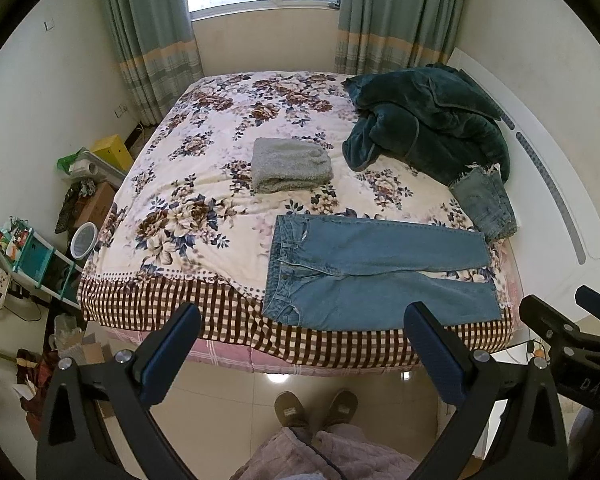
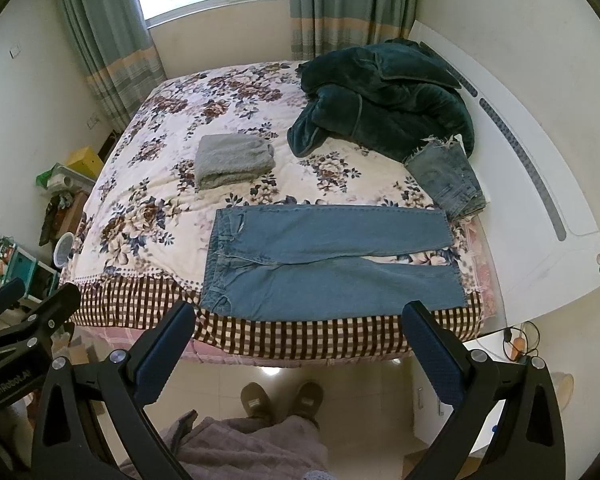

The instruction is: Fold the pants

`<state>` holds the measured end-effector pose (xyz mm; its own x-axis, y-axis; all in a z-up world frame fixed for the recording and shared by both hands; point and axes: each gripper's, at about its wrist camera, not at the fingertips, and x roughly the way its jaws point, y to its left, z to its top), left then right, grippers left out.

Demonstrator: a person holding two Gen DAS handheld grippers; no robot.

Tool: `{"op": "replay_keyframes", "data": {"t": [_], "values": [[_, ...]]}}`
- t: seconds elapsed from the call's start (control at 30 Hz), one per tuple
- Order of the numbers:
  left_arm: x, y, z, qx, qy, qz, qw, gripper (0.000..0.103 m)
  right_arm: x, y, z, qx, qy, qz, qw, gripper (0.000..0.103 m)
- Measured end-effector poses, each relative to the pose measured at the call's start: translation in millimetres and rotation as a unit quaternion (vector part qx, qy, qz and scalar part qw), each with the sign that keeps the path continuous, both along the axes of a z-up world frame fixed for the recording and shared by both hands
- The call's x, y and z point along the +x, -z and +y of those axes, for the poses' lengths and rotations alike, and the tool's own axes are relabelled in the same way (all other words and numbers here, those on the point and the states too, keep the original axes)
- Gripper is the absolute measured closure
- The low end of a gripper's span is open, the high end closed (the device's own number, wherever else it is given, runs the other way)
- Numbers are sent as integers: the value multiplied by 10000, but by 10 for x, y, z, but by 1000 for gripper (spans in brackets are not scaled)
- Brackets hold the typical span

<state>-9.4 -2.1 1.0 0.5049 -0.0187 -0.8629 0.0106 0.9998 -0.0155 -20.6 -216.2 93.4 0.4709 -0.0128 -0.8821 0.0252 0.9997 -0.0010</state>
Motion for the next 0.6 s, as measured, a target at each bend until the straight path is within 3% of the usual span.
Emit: {"op": "replay_keyframes", "data": {"t": [0.6], "values": [[94, -66, 3, 6, -8, -10, 10000, 0, 83, -51, 41, -40, -43, -22, 10000, 0]]}}
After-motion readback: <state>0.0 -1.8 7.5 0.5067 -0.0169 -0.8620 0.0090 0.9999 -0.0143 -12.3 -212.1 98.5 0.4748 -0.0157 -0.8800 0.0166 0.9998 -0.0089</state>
